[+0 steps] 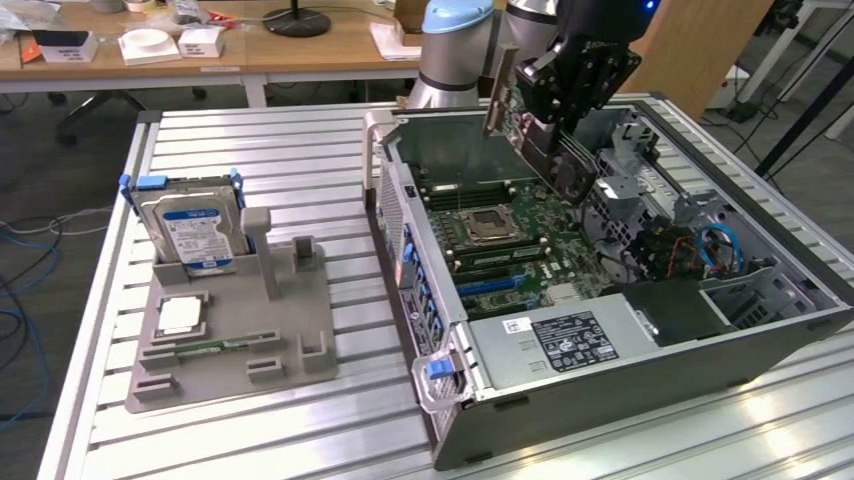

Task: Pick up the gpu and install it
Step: 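Insert the gpu into the slot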

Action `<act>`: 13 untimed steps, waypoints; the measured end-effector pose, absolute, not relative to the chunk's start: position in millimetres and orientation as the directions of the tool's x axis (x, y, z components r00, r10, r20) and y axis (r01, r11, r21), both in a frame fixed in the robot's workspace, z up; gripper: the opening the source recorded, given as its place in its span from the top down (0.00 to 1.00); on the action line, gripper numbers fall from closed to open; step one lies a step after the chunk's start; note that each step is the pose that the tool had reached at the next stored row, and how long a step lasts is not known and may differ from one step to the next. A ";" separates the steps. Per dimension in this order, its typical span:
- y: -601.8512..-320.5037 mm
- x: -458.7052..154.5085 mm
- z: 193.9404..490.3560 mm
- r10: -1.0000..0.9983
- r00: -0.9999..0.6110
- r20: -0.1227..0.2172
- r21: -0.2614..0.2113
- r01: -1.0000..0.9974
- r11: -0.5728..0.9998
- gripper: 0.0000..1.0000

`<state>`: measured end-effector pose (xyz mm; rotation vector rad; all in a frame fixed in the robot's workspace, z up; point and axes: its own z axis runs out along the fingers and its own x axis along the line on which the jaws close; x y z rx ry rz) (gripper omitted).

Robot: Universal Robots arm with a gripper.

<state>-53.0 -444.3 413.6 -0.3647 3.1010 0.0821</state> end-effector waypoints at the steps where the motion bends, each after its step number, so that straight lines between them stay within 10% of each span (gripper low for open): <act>1: -444.4 -53.0 413.5 -0.235 -0.972 -0.024 0.050 -0.236 0.970 0.74; 13: -444.3 -53.0 413.5 -0.282 -0.959 -0.024 0.050 -0.283 0.958 0.74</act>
